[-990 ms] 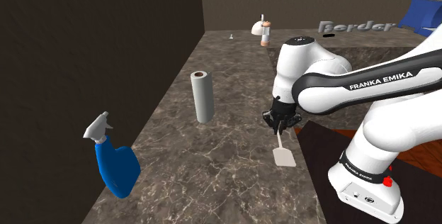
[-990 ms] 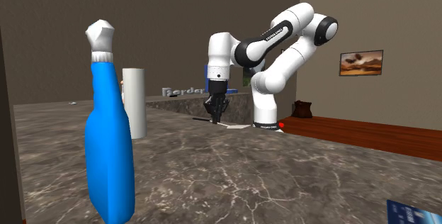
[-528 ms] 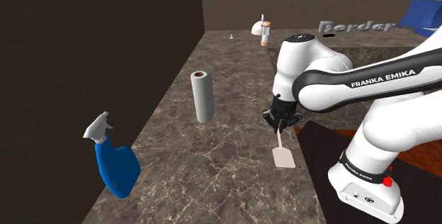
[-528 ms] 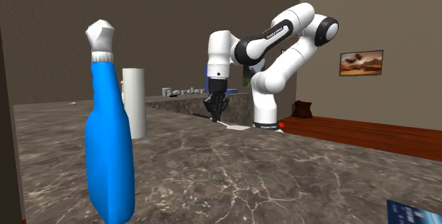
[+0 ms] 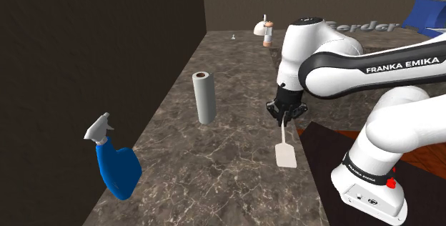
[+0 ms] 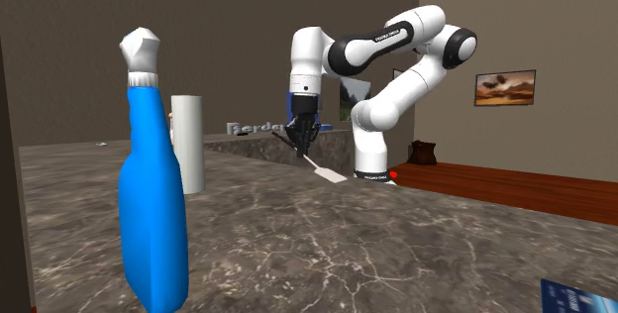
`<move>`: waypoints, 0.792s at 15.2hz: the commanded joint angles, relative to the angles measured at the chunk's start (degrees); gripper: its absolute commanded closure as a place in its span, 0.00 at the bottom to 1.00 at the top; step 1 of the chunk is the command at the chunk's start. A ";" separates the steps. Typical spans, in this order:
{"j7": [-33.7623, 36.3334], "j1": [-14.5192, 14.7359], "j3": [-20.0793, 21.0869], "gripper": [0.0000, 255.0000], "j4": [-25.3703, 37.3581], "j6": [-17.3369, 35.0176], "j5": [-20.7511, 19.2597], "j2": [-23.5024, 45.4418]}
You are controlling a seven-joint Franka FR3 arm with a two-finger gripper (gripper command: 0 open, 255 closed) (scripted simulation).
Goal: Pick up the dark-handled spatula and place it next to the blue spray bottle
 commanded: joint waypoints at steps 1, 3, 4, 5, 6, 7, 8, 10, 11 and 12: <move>-0.05 -0.31 -0.82 1.00 1.28 -2.07 -0.80 -0.80; -0.07 -0.56 -1.54 1.00 2.50 -3.88 -1.49 -1.44; -0.08 -0.68 -1.89 1.00 3.12 -4.76 -1.83 -1.71; -0.09 -0.81 -2.23 1.00 3.75 -5.63 -2.16 -1.96; -0.11 -0.94 -2.56 1.00 4.40 -6.48 -2.48 -2.19; -0.12 -1.07 -2.89 1.00 5.06 -7.32 -2.79 -2.39; -0.13 -1.20 -3.21 1.00 5.72 -8.15 -3.10 -2.56; -0.15 -1.46 -3.83 1.00 7.08 -9.76 -3.71 -2.84; -0.16 -1.60 -4.14 1.00 7.77 -10.55 -4.00 -2.95; -0.16 -1.72 -4.43 1.00 8.48 -11.32 -4.29 -3.04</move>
